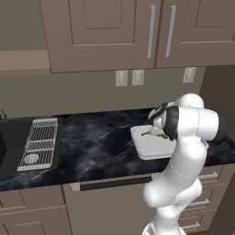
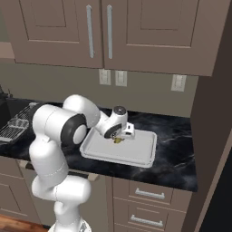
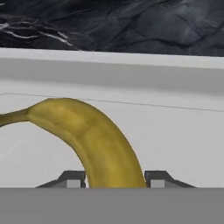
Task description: Pick the banana and peach from the fridge and place them inside the tupperware on the counter.
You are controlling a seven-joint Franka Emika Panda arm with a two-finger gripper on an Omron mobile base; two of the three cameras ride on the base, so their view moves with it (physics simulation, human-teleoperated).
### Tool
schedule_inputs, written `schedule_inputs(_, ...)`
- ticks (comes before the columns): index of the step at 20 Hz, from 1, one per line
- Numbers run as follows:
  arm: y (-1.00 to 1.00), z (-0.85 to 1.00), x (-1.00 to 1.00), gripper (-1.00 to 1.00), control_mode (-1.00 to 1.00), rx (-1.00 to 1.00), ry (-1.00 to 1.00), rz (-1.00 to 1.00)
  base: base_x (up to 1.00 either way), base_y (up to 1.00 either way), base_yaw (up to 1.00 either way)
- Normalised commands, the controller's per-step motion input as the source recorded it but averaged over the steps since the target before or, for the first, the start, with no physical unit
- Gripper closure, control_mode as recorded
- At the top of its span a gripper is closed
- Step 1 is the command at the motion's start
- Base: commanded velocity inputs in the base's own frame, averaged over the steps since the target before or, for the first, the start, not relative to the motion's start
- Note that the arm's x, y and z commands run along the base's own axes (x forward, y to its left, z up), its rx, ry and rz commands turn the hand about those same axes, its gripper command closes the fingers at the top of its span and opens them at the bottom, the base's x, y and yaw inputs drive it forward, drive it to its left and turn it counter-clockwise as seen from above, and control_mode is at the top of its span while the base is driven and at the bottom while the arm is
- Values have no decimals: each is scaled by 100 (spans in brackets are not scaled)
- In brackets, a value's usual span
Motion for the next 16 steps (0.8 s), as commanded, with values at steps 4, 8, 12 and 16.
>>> schedule_inputs(4,0,12,-25,-100,-100,0,0,0,0,0,0)
schedule_inputs(8,0,56,-91,-100,-100,0,-1,0,0,0,0)
schedule_inputs(12,0,88,-84,-100,-100,0,-7,0,0,0,0)
schedule_inputs(16,3,100,-83,-100,-100,-1,-3,1,0,0,0)
